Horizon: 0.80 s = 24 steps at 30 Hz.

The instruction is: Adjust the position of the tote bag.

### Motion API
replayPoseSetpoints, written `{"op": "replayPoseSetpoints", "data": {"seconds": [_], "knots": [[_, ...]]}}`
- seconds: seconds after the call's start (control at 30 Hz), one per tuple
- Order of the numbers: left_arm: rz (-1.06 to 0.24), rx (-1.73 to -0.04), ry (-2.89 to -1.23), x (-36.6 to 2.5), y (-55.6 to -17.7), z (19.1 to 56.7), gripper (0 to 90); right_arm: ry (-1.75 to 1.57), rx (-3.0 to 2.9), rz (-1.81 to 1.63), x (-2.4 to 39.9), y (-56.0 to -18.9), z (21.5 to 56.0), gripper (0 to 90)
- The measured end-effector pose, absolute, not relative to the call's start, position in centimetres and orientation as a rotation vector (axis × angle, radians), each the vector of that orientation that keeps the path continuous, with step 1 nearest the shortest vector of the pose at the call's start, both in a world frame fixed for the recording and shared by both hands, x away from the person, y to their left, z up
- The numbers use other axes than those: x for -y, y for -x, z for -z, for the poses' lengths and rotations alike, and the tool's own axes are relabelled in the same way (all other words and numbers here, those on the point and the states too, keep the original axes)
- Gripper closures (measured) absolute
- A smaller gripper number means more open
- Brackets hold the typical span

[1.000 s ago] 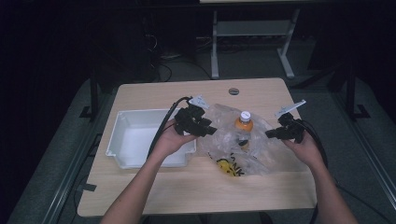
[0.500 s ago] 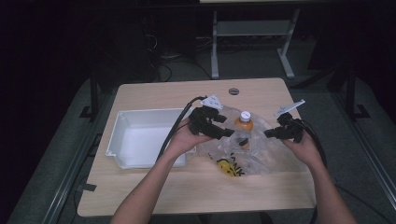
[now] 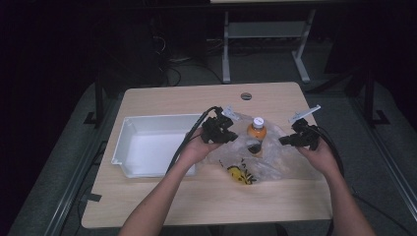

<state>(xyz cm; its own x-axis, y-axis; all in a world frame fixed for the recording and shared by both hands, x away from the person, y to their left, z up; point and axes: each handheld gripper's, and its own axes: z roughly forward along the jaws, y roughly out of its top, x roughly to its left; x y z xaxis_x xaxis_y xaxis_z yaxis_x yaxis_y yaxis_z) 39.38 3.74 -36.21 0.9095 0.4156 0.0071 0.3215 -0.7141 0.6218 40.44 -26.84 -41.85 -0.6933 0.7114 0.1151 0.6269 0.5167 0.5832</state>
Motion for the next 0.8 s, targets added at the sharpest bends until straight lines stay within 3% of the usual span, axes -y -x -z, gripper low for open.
{"op": "replayPoseSetpoints", "data": {"seconds": [0.8], "knots": [[-0.187, -0.668, -2.652, -2.3, -41.3, 40.3, 89.9, -1.235, -2.648, -0.871, 26.3, -41.6, 44.5, 89.9]]}}
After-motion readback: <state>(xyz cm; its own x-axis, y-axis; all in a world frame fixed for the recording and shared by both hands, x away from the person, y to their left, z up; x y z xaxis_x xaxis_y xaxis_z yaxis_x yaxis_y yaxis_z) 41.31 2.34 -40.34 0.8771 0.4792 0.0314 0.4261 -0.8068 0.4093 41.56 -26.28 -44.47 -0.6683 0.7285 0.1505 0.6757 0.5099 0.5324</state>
